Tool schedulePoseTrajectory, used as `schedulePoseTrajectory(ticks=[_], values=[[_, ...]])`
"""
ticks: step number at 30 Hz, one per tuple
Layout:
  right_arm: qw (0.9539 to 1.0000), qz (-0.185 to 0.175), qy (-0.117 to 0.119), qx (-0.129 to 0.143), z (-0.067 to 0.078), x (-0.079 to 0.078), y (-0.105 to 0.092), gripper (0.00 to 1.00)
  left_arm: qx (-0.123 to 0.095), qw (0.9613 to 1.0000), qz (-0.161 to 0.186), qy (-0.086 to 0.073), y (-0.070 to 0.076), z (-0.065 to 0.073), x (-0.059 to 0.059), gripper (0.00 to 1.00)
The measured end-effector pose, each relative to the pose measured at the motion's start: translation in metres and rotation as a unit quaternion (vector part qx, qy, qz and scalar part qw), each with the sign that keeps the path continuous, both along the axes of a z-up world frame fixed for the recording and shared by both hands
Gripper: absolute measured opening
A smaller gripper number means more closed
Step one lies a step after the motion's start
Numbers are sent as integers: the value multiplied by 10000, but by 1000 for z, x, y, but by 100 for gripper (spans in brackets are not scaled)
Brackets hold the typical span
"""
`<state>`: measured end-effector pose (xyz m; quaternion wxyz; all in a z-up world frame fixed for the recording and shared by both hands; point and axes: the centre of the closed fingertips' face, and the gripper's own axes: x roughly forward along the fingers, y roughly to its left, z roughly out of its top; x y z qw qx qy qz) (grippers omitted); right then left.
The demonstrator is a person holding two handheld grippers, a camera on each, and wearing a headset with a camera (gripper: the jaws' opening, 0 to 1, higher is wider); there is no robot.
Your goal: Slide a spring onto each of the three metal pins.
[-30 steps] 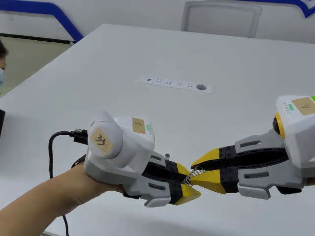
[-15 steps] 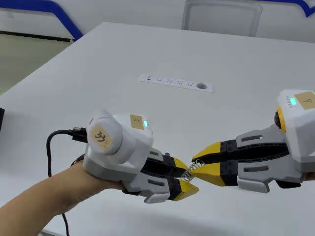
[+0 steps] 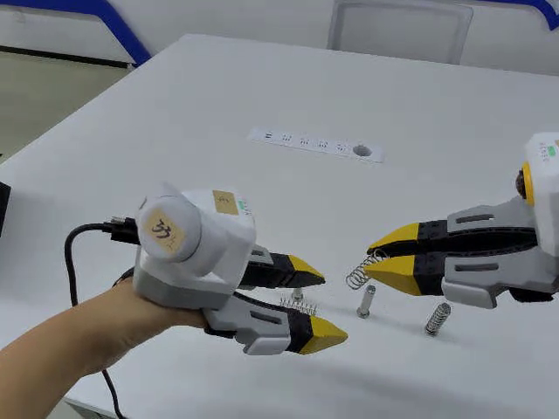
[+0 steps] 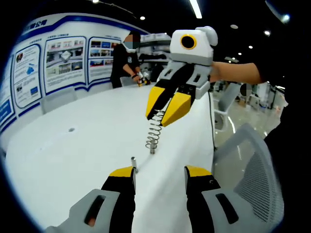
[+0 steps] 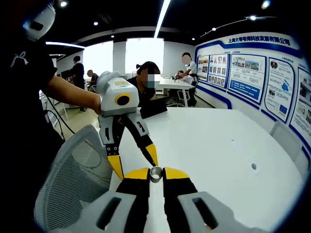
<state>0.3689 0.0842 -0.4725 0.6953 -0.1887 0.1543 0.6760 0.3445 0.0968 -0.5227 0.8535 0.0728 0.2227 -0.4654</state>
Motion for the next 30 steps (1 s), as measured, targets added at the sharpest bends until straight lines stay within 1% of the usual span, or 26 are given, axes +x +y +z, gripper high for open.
schedulePoseTrajectory(ticks=[5, 6, 10, 11, 13, 14, 16, 17, 19, 21, 30], values=[[9995, -309, -43, -83, -4, 19, -5, 10, -3, 9999, 172, -22, 12, 1, 4, 49], [9992, -374, -57, -143, -7, 24, -6, 10, -3, 9998, 207, -13, 15, 1, 4, 50], [9981, -573, -25, -232, -15, 35, -9, 11, -26, 9996, 270, 13, 21, 1, 3, 54], [9975, -638, -29, -296, -18, 39, -10, 11, -27, 9996, 292, 20, 24, 0, 3, 55], [9970, -694, -16, -334, -22, 43, -10, 11, -35, 9994, 335, 27, 27, 0, 3, 58], [9963, -751, -26, -407, -26, 46, -11, 11, -30, 9992, 400, 24, 30, 0, 4, 60], [9953, -813, -44, -519, -33, 50, -12, 11, -11, 9987, 506, 10, 35, -1, 6, 66], [9949, -856, -15, -534, -35, 51, -12, 11, -17, 9986, 530, 10, 37, -1, 7, 68], [9939, -948, 76, -564, -41, 55, -12, 11, -25, 9983, 590, 17, 41, 0, 8, 70], [9925, -1034, 40, -652, -47, 61, -13, 11, -44, 9979, 639, 6, 44, 0, 8, 71], [9901, -1082, 91, -890, -66, 67, -15, 11, -109, 9962, 859, 20, 57, -1, 10, 78]])
